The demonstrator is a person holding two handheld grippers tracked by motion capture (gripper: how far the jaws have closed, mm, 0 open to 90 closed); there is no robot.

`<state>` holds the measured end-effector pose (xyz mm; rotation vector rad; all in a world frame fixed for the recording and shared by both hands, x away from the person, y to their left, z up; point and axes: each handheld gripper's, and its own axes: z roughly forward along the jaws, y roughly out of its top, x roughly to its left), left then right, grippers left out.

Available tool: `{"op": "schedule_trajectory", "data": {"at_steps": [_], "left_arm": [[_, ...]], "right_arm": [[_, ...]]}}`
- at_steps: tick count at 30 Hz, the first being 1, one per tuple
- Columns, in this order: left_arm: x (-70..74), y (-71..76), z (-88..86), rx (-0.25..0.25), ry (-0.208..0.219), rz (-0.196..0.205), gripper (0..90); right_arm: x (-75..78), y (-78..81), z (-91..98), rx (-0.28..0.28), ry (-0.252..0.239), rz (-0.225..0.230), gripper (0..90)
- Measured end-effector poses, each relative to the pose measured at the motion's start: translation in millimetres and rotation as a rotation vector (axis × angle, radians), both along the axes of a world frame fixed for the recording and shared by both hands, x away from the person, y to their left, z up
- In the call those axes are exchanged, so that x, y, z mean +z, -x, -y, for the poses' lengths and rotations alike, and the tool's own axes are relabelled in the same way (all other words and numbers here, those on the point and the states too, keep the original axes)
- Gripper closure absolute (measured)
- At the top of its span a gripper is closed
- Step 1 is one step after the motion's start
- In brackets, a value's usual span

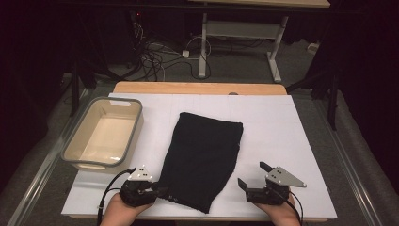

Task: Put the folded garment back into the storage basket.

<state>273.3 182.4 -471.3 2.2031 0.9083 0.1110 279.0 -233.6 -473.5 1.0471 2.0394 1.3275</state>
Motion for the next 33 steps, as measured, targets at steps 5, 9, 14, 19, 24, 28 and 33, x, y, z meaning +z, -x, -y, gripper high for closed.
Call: {"op": "schedule_trajectory", "data": {"at_steps": [5,9,14,19,24,28,33], "left_arm": [[2.0,-1.6,-4.0,-0.013,-0.051,0.033,68.7],[-0.1,-1.0,-4.3,-0.021,-0.051,0.047,68.6],[-2.0,0.7,-4.3,-0.013,-0.041,0.058,67.6],[-1.4,-6.7,-8.6,0.039,-0.034,0.049,39.1],[-9.5,-16.0,-12.3,0.039,0.03,-0.058,34.1],[-12.6,-14.2,-14.9,0.015,0.086,-0.078,46.2],[-15.0,-14.2,-15.4,-0.026,0.131,-0.102,62.7]], "right_arm": [[1.8,-3.8,-2.6,-0.003,-0.023,-0.005,3.8],[8.5,-22.0,-8.9,-0.038,-0.027,-0.016,10.0],[14.9,-77.8,-17.8,-0.136,-0.013,-0.07,23.2],[14.2,-131.1,-28.3,-0.195,0.012,-0.137,28.6],[8.4,-172.9,-35.4,-0.238,0.035,-0.211,28.2],[-3.9,-190.6,-37.6,-0.246,0.079,-0.317,22.8],[-2.8,-185.1,-40.9,-0.208,0.095,-0.338,40.1]]}}
